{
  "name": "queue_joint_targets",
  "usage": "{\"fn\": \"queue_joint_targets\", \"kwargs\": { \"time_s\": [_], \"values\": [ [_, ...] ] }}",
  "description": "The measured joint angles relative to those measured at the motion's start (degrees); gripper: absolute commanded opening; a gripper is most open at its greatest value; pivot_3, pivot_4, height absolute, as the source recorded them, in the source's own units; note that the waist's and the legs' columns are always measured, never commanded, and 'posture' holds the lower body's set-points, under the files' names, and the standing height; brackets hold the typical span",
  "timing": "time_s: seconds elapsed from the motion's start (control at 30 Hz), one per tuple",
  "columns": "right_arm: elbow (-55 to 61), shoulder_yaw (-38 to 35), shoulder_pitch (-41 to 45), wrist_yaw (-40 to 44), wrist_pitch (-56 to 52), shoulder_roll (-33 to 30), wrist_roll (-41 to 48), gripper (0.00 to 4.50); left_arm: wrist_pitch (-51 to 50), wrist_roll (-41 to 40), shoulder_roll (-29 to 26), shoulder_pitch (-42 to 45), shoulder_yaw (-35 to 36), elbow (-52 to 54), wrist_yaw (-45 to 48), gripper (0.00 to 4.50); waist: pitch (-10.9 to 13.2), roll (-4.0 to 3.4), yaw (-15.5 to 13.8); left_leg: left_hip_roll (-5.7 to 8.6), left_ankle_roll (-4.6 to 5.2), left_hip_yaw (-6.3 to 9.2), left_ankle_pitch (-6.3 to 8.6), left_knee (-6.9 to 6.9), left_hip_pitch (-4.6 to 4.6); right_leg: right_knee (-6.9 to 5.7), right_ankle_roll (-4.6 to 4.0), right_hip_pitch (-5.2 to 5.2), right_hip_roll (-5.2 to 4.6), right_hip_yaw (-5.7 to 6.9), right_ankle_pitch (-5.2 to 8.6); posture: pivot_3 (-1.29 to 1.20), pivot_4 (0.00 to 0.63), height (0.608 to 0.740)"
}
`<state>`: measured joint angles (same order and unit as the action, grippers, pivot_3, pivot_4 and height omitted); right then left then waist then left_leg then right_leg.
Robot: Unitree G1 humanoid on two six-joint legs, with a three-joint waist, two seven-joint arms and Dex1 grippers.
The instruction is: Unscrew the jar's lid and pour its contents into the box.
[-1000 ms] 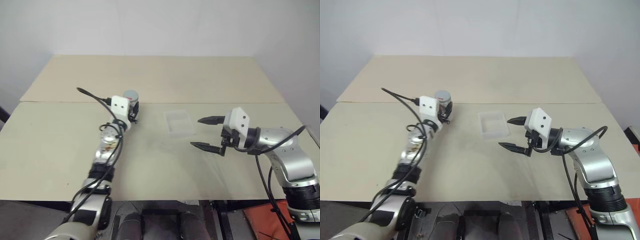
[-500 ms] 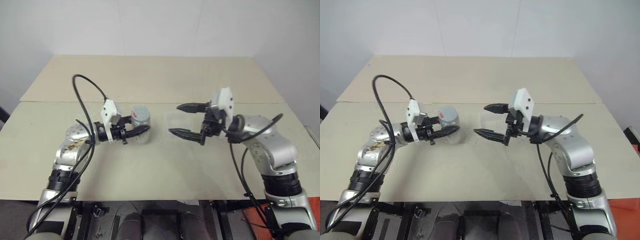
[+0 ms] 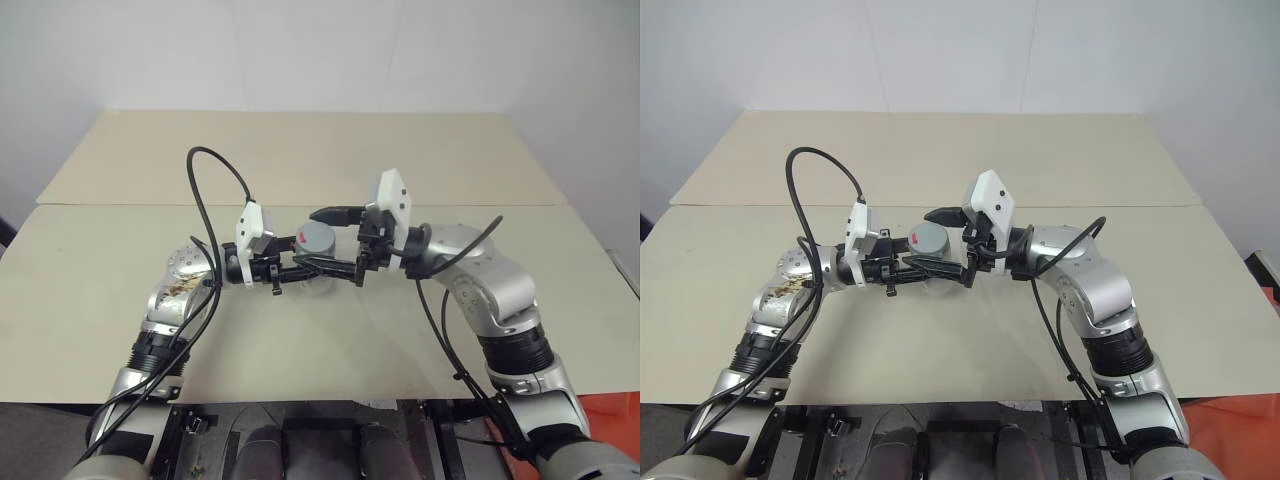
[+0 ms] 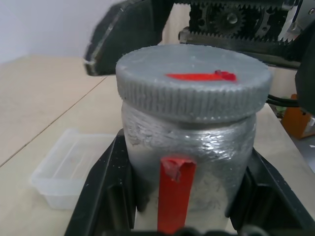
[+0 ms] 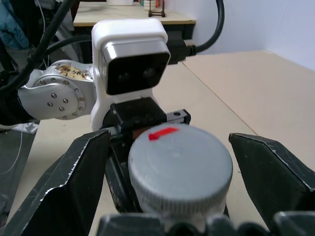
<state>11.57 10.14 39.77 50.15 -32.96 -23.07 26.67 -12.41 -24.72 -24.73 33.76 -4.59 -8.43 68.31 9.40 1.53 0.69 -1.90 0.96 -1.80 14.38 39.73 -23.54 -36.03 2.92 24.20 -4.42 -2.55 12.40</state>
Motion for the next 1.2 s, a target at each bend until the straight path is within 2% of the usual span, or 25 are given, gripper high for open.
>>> {"fn": "queue_joint_targets", "kwargs": {
  "time_s": [0.17,0.27,0.37,0.4,0.53,0.67,0.83,0.93,1.0,1.2],
  "values": [
    [-1.03,0.01,0.00,0.12,0.00,0.16,0.02,4.50,0.00,0.01,0.00,-0.01,0.00,0.01,-0.01,1.95,0.00,0.00,-0.01,0.00,0.00,0.00,0.00,0.00,0.00,0.00,0.00,0.01,0.00,0.00,0.00,0.00,0.150,0.740],
    [-1.26,0.01,0.00,0.50,-0.01,0.23,0.17,3.90,0.00,0.01,-0.01,-0.19,0.00,0.28,-0.03,1.95,0.00,0.00,0.03,0.00,0.00,0.00,0.00,0.00,0.00,0.00,0.00,0.01,0.00,0.00,0.00,0.00,0.150,0.740],
    [-2.15,0.00,0.01,0.61,-0.01,0.65,0.34,2.90,-0.01,0.01,-0.05,-0.54,0.01,0.44,-0.11,1.95,0.00,0.00,0.03,0.00,0.00,0.00,0.00,0.00,0.00,0.01,0.00,0.01,0.00,0.00,0.00,0.00,0.150,0.740],
    [-2.36,0.00,0.01,0.70,-0.01,0.81,0.52,2.76,-0.01,0.01,-0.20,-0.70,0.04,0.63,-0.15,1.95,0.00,0.00,0.04,0.00,0.00,0.00,0.00,0.00,0.00,0.01,0.00,0.01,0.00,0.00,0.00,0.00,0.150,0.740],
    [-2.77,0.00,0.02,1.52,0.01,1.01,0.60,2.76,-0.14,-0.03,-0.45,-1.30,0.08,1.34,-0.24,1.95,0.00,0.00,0.02,0.00,0.00,0.01,0.00,-0.01,-0.01,0.00,0.00,0.01,0.00,0.00,0.00,0.00,0.150,0.740],
    [-5.53,0.12,0.87,7.52,2.88,0.58,0.66,2.76,-0.27,-0.46,-1.08,-1.98,0.04,2.57,1.83,1.95,0.00,0.00,0.02,0.00,0.00,0.00,0.00,0.00,0.00,0.06,0.00,0.01,0.00,0.01,0.00,0.00,0.150,0.740],
    [-14.90,1.82,6.63,26.83,9.62,-1.34,1.64,2.76,-0.23,-2.34,-2.24,-1.88,-1.37,4.64,8.50,1.95,0.01,-0.02,0.07,-0.02,0.00,0.00,0.00,-0.01,0.02,0.10,0.00,-0.01,0.02,0.02,0.00,0.00,0.150,0.740],
    [-21.32,3.68,9.21,35.33,14.44,-0.81,1.84,2.76,-0.23,-2.35,-2.79,-1.90,-2.62,4.99,11.28,1.95,0.01,-0.02,0.10,-0.01,0.00,-0.01,0.00,0.00,0.03,0.08,0.00,-0.01,0.02,0.01,0.00,0.00,0.150,0.740],
    [-25.97,5.36,11.18,38.50,17.84,-0.09,2.40,2.76,-0.23,-2.30,-3.29,-1.94,-2.95,4.91,12.15,1.95,0.02,-0.02,0.16,-0.03,0.00,-0.01,0.00,0.00,0.04,0.08,0.00,0.00,0.02,0.01,0.00,0.00,0.150,0.740],
    [-36.16,9.10,15.73,39.70,24.90,2.22,3.07,2.76,-0.23,-2.03,-4.44,-2.21,-1.94,4.17,11.74,1.95,0.03,-0.04,0.26,-0.04,0.00,-0.01,0.00,-0.02,0.03,-0.06,-0.01,0.03,0.02,0.01,0.00,0.00,0.150,0.740]
  ]
}}
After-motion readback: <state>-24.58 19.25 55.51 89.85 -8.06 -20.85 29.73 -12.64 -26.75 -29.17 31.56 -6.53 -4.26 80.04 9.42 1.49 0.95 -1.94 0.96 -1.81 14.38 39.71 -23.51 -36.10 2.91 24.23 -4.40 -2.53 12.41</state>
